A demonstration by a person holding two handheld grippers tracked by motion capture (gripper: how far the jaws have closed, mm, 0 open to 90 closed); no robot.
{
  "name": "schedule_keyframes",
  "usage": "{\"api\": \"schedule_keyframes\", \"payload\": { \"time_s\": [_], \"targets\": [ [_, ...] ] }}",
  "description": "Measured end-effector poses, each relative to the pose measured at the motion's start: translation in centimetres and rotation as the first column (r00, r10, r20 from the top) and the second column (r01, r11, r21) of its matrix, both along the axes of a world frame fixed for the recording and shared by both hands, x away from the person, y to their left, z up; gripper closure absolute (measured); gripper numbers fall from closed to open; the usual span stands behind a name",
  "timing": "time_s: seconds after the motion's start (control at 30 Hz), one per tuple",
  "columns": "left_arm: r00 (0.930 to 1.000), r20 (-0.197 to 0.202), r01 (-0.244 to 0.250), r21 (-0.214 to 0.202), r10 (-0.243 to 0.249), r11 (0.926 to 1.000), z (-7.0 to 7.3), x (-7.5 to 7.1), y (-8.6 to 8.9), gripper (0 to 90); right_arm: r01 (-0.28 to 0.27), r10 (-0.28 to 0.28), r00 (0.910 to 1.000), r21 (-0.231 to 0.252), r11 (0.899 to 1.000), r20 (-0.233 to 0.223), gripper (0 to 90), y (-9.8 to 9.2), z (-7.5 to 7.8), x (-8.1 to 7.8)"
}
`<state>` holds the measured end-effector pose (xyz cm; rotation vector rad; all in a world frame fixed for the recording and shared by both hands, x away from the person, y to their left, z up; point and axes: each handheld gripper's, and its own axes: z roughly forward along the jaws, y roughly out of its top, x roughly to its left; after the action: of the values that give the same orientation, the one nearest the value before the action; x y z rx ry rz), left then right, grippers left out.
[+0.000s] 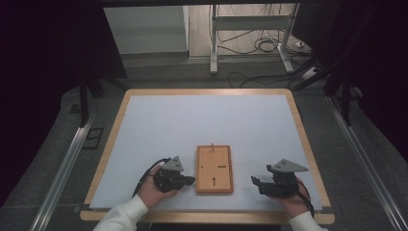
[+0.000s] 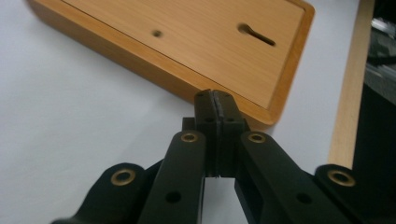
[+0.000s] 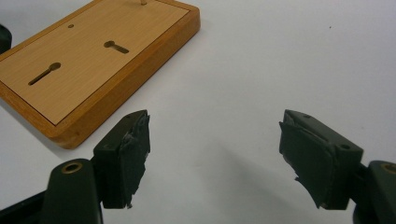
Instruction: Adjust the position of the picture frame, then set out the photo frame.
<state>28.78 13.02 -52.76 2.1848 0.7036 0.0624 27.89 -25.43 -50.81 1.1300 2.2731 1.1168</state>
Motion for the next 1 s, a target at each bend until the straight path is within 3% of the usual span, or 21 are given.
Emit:
{"api": "schedule_keyframes", "payload": {
  "time_s": [0.1,0.23,0.3,0.33,0.37,0.47,0.77,1.0],
  "targets": [
    [0.9995,0.017,-0.027,-0.008,0.027,0.9996,0.2,0.2,1.0,90.0,0.003,-0.003,1.0,-0.001,1.0,0.0,24.8,-0.1,0.1,0.0],
    [0.996,0.035,-0.083,0.001,0.083,0.9966,0.4,0.6,2.5,83.7,-0.002,0.002,1.0,-0.005,1.0,-0.001,24.8,0.0,0.0,0.0],
    [0.9941,0.038,-0.101,-0.005,0.101,0.9949,0.3,0.7,2.8,73.7,-0.004,0.004,1.0,-0.007,1.0,-0.002,24.8,0.0,-0.1,0.0],
    [0.9875,0.051,-0.149,-0.007,0.149,0.9888,0.4,0.9,3.2,66.8,-0.004,0.004,1.0,-0.008,1.0,-0.002,24.8,0.0,-0.1,0.0],
    [0.9875,0.051,-0.149,-0.007,0.149,0.9888,0.4,0.9,3.2,58.9,-0.004,0.004,1.0,-0.008,1.0,-0.002,24.8,0.0,-0.1,0.0],
    [0.9805,0.049,-0.19,-0.005,0.19,0.9817,0.3,1.1,3.4,46.8,-0.004,0.004,1.0,-0.013,1.0,-0.002,24.8,0.0,-0.1,0.0],
    [0.9813,0.08,-0.176,-0.001,0.175,0.9844,0.7,1.3,3.3,35.4,-0.009,0.009,1.0,-0.017,1.0,0.002,24.8,0.1,-0.1,-0.1],
    [0.9846,0.099,-0.143,-0.014,0.144,0.9896,1.5,2.0,2.4,32.1,-0.006,0.006,1.0,-0.009,1.0,0.002,24.8,0.0,0.0,0.0]
  ]
}}
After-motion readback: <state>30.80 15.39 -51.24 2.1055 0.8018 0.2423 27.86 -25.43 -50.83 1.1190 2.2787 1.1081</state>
